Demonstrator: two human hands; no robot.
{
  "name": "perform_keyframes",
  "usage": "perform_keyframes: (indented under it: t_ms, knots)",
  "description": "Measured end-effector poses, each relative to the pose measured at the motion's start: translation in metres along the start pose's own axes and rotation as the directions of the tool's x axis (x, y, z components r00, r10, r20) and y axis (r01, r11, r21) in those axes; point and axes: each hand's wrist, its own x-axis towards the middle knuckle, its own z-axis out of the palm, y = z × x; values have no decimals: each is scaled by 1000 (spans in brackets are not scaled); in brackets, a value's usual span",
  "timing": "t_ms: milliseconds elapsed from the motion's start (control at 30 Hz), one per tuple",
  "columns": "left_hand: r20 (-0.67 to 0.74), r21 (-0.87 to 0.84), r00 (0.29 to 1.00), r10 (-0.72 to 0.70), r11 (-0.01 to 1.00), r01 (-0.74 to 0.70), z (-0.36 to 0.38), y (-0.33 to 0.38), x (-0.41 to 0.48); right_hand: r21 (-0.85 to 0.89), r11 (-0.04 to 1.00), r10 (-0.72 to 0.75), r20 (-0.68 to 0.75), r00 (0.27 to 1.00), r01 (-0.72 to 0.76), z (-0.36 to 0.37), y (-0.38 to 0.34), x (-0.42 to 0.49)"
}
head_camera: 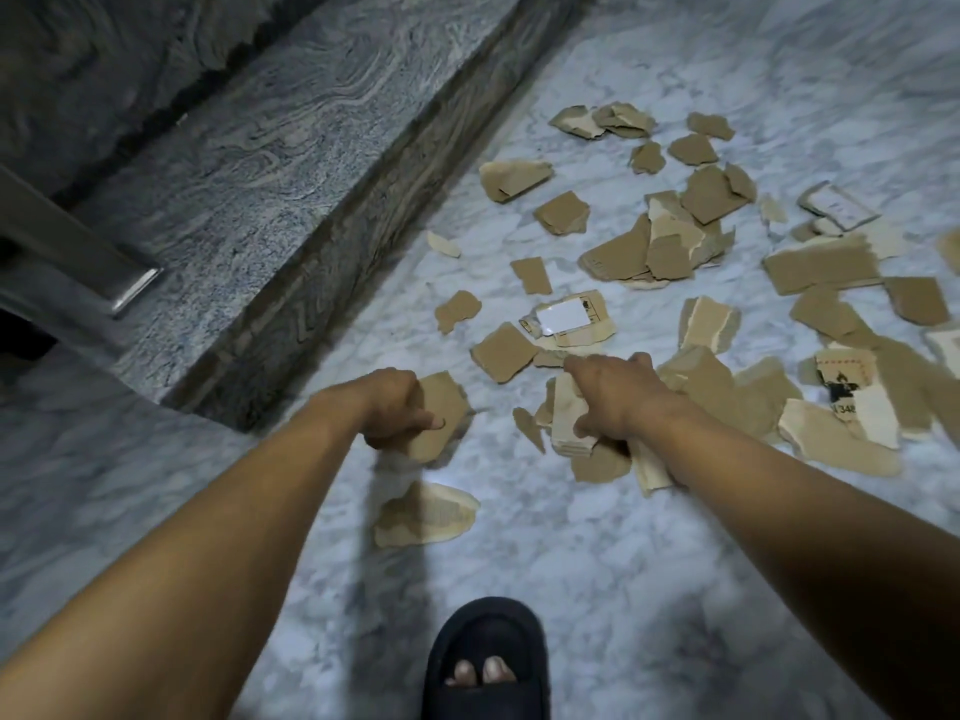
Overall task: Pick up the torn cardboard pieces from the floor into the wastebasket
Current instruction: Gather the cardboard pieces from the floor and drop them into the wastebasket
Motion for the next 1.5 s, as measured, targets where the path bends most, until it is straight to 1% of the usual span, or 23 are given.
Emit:
perform_keyframes:
  t_ms: [67, 133, 233, 267, 333, 400, 467, 500, 567, 600, 733, 800, 867, 967, 1067, 1167, 1233, 1300, 1367, 1433, 1500]
  knots:
    - [92, 75, 996, -14, 997, 7, -10, 1, -18, 8, 999, 33, 28, 999, -33, -13, -1, -2]
    - [170, 133, 985, -34, 991, 11, -5, 6, -34, -25, 997, 70, 51, 996, -69, -23, -8, -4]
    - [206, 153, 978, 27, 987, -59, 32, 21, -46, -131, 981, 150, 64, 987, -141, -33, -24, -4]
    - [190, 179, 980, 60, 979, -95, 49, 25, -50, -151, 976, 169, 61, 984, -158, -35, -30, -4]
    - [92, 280, 987, 133, 948, -153, 80, 28, -53, -160, 971, 192, 71, 979, -178, -36, -38, -3]
    - [8, 322, 985, 175, 932, -168, 96, 25, -53, -148, 971, 202, 86, 976, -188, -32, -42, -1]
    - [-10, 272, 985, 171, 949, -162, 96, 21, -49, -149, 971, 202, 80, 976, -189, -28, -43, 0]
    - [-8, 218, 988, 152, 965, -146, 94, 19, -47, -161, 969, 200, 76, 977, -186, -27, -44, -1]
    - [6, 116, 994, 113, 987, -113, 93, 16, -42, -198, 962, 198, 36, 980, -187, -26, -45, -2]
    - [23, 94, 994, 105, 990, -107, 93, 16, -39, -216, 956, 204, 15, 979, -197, -27, -45, -3]
    - [93, 149, 994, 48, 987, -61, 92, 12, -35, -222, 938, 269, -24, 963, -268, -38, -30, -5]
    - [93, 182, 994, 56, 981, -73, 91, 10, -37, -203, 933, 300, -23, 954, -298, -45, -19, -7]
    - [60, 163, 995, 75, 983, -84, 90, 7, -39, -184, 929, 321, -30, 947, -321, -48, -7, -11]
    - [22, 66, 998, 59, 996, -60, 86, 1, -42, -137, 932, 335, -32, 942, -336, -44, 2, -18]
    - [-12, -15, 1000, 26, 1000, -26, 79, 4, -44, -73, 949, 306, -11, 952, -306, -34, 7, -25]
    - [-111, -233, 993, -27, 972, 1, 63, 15, -38, 6, 968, 252, 21, 967, -252, -31, 16, -31]
    - [-197, -349, 980, -25, 936, -46, 43, 30, -30, 9, 980, 198, 27, 980, -198, -36, 26, -37]
    - [-249, -342, 968, 24, 933, -111, 22, 51, -20, -27, 988, 151, 47, 987, -150, -43, 40, -46]
    - [-281, -257, 955, 92, 952, -167, 4, 70, -10, -74, 988, 137, 74, 988, -132, -47, 55, -57]
    - [-262, -170, 952, 159, 963, -208, -10, 83, 2, -90, 986, 148, 116, 982, -138, -46, 71, -68]
    - [-207, -97, 959, 193, 972, -216, -20, 87, 20, -73, 988, 148, 145, 978, -139, -39, 88, -76]
